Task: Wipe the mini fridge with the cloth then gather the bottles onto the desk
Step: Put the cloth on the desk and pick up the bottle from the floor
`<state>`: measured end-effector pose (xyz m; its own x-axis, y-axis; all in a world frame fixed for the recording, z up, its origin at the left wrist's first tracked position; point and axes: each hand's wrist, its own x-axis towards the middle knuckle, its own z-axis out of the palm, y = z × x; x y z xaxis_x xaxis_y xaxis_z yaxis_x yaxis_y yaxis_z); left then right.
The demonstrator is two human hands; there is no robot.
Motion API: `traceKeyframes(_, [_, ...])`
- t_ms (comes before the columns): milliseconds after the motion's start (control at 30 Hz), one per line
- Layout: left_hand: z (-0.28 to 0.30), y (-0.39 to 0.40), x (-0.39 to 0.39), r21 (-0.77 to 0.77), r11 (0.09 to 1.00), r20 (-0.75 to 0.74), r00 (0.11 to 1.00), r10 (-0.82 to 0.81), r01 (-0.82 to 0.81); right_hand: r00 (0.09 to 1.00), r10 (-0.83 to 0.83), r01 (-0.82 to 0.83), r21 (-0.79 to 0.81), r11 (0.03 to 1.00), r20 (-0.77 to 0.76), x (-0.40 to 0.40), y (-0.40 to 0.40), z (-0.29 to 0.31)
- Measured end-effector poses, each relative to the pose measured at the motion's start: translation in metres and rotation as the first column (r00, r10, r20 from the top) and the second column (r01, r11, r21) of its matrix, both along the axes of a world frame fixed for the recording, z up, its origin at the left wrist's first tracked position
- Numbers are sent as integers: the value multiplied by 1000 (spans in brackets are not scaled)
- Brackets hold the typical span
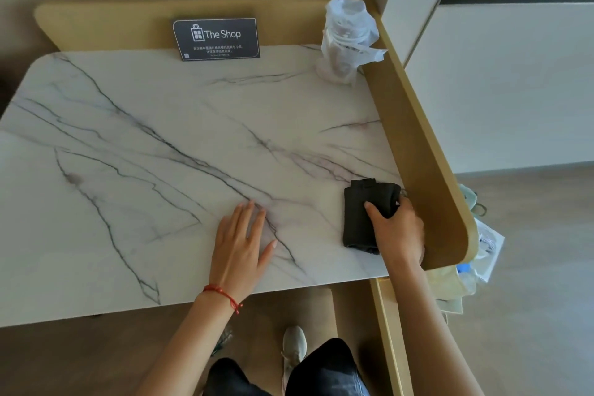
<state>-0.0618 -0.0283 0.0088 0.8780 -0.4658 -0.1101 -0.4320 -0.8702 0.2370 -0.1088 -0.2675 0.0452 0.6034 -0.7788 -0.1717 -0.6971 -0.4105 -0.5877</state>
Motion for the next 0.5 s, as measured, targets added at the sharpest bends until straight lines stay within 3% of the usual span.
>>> traceKeyframes(133, [4, 10, -3, -12, 1000, -7, 1000, -3, 3, 999, 24, -20, -85, 996, 46, -8, 10, 0])
traceKeyframes(267, [9, 30, -10, -27, 999, 19, 1000, -17, 17, 994, 111, -104, -279, 955, 11, -25, 30, 1])
traceKeyframes(433, [14, 69, -20, -41, 998, 48, 998, -35, 37, 980, 182, -153, -278, 948, 84, -46, 75, 9])
traceKeyframes(500, [17, 89, -24, -36, 999, 58, 998, -38, 40, 969, 225, -178, -351, 919, 98, -56, 98, 8])
